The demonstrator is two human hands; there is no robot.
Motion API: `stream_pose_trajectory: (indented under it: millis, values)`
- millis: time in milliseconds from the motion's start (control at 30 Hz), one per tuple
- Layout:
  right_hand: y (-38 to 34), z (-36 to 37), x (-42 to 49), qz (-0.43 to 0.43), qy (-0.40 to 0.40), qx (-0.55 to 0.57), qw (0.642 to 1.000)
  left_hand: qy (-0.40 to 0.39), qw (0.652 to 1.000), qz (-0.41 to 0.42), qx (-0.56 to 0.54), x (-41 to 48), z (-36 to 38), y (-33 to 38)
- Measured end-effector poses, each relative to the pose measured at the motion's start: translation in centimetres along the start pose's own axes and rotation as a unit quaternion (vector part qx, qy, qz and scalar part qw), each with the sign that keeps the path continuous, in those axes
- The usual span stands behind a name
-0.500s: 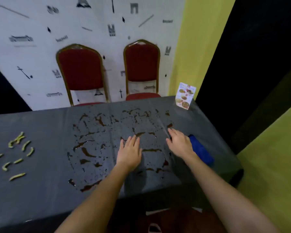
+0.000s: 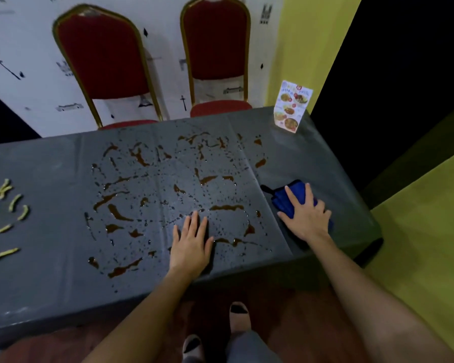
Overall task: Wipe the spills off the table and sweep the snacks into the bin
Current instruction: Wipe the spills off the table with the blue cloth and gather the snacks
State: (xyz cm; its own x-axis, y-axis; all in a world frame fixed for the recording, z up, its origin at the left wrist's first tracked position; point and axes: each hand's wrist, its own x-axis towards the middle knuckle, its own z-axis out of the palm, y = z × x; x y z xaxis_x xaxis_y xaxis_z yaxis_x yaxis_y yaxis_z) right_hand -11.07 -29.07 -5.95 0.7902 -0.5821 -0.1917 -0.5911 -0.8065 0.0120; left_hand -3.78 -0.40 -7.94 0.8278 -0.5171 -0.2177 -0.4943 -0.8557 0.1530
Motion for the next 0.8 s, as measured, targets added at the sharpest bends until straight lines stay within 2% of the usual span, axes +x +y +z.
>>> stream_pose_trajectory:
  millis: [200,333,433,667,800]
  values:
    - [-1.6,0.6,0.0,0.036,0.036,-0.007,0.999,0.038,0.999,0.018,-0.006,-0.6,0.9,-0.7]
    - [-3.9,0.5,-0.5,0.065,0.039,0.026,0.997,0.044,0.999,0.022,-0.016,-1.2,1.8,-0.5]
    - [-6.5,0.5,-1.7,0.043,0.033,0.027,0.998,0.041,0.999,0.003,-0.03,-1.3,2.0,-0.3]
    - [-10.1,1.0,-4.8,-0.071,0.015,0.005,0.997,0.045,0.999,0.003,-0.024,-1.4,1.7,-0.9]
    - [-5.8,0.3,-2.7,-0.022,0.04,0.016,0.999,0.05,0.998,0.027,-0.015,-1.1,1.3,-1.6]
